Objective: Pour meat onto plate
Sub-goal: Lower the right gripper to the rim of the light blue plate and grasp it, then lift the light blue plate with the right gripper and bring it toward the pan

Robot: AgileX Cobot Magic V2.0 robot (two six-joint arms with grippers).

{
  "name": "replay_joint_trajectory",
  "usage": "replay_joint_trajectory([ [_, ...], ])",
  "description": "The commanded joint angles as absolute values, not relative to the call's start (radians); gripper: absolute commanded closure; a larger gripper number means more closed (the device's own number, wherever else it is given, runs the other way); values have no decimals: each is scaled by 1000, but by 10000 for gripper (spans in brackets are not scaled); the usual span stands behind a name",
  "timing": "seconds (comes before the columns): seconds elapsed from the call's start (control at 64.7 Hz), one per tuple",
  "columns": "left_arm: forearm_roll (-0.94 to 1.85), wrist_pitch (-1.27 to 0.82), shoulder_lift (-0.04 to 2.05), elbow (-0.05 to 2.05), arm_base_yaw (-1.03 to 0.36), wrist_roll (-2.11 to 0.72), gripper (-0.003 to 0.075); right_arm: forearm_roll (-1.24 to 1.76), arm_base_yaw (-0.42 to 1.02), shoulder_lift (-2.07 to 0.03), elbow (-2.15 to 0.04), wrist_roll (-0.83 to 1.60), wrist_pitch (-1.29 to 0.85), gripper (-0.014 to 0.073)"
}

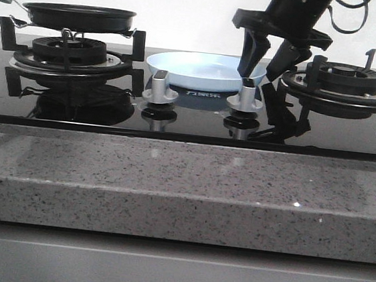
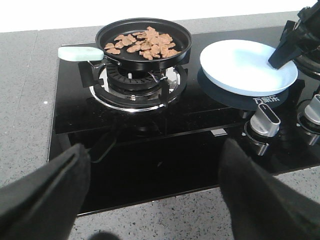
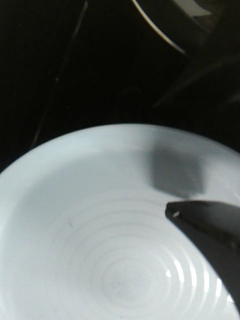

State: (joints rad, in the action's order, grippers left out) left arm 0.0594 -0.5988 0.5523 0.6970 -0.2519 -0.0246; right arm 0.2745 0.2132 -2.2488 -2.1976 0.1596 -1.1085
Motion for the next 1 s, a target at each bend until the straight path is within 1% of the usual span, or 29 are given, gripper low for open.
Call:
replay_joint_trajectory([
  [0.0,64,-526,561,728,-259,-24,188,305,214,-2194,-2231,168,-1101,287],
  [0.402,64,-526,561,728,-259,-24,188,305,214,-2194,-2231,168,-1094,662],
  [0.556,64,-526,561,728,-259,-24,188,316,211,-2173,-2231,147,-1063,661],
  [0.804,64,-527,561,728,-259,-24,188,342,206,-2042,-2213,129,-1056,661],
  [0.912,64,-527,561,728,-259,-24,188,375,208,-1957,-2140,150,-1045,661],
  [0.989,64,-527,561,728,-259,-24,188,403,211,-1883,-2044,194,-1025,661],
])
